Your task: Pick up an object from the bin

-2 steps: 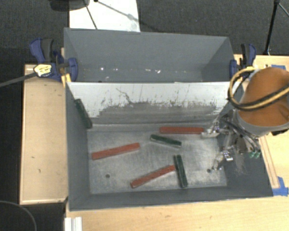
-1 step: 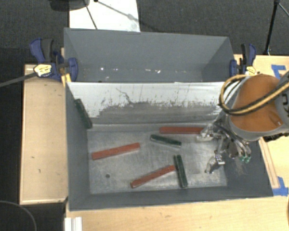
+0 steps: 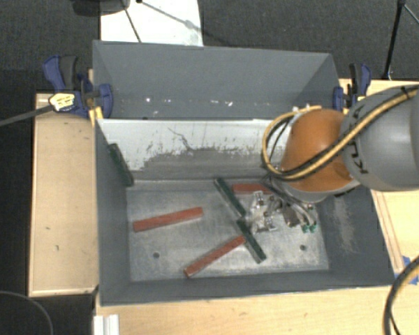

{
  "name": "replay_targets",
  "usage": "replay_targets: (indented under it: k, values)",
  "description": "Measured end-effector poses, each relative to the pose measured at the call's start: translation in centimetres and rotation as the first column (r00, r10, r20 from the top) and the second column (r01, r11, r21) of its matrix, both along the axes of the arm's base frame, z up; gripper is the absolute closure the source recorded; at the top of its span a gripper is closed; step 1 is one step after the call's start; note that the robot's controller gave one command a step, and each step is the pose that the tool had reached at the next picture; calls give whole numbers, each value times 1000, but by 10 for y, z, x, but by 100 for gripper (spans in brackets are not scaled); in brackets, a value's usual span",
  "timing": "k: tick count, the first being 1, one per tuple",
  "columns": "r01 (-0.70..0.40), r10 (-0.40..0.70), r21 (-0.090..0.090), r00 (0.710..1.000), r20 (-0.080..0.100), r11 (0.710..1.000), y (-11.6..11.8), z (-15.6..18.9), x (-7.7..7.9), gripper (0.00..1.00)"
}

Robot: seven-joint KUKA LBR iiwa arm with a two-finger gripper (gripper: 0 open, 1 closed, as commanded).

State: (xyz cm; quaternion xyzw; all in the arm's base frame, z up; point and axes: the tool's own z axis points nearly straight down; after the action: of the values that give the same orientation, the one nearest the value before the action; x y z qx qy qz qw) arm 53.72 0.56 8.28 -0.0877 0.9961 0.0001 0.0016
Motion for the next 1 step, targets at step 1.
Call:
replay_targets:
  k: [1]
  values:
    - [-3, 3, 0, 1000, -1, 1000, 0, 0, 0, 0]
